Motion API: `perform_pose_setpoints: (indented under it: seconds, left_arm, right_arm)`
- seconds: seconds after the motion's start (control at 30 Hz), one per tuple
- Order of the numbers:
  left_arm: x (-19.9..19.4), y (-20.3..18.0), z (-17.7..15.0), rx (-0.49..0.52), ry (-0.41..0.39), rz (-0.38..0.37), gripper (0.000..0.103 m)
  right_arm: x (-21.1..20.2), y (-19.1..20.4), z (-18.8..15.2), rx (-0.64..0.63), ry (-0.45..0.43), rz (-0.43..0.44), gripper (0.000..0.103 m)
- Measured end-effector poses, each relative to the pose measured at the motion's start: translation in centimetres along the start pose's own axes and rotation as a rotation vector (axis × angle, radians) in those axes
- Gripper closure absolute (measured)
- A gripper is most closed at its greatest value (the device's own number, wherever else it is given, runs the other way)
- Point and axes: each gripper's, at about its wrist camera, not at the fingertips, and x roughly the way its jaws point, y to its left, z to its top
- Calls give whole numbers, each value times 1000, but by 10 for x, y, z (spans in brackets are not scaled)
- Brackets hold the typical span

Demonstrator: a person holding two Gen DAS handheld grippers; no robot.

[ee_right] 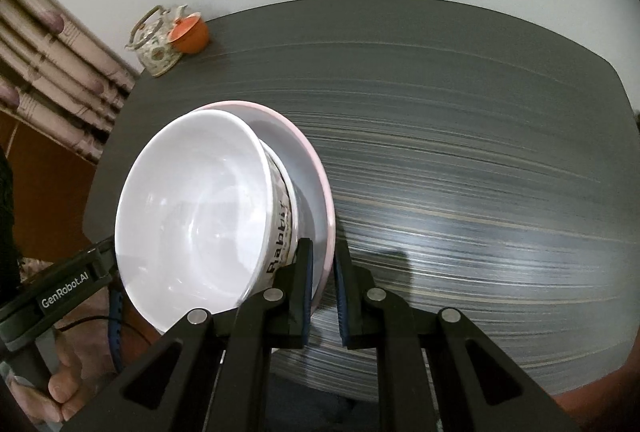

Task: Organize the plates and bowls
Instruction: 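Lift and carry the pink bowl stack over the plate stack with both tools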

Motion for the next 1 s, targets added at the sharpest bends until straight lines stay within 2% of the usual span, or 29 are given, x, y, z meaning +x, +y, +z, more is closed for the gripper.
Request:
perform_pose_setpoints:
  seconds: [0.7, 1.0]
  left_arm:
    - [-17, 106, 14, -164, -24, 56, 96]
    - [-9, 136, 19, -206, -4, 63, 96]
  right_arm:
    - [47, 105, 14, -129, 78, 43, 91]
    - [64, 115, 11, -145, 115, 41, 91]
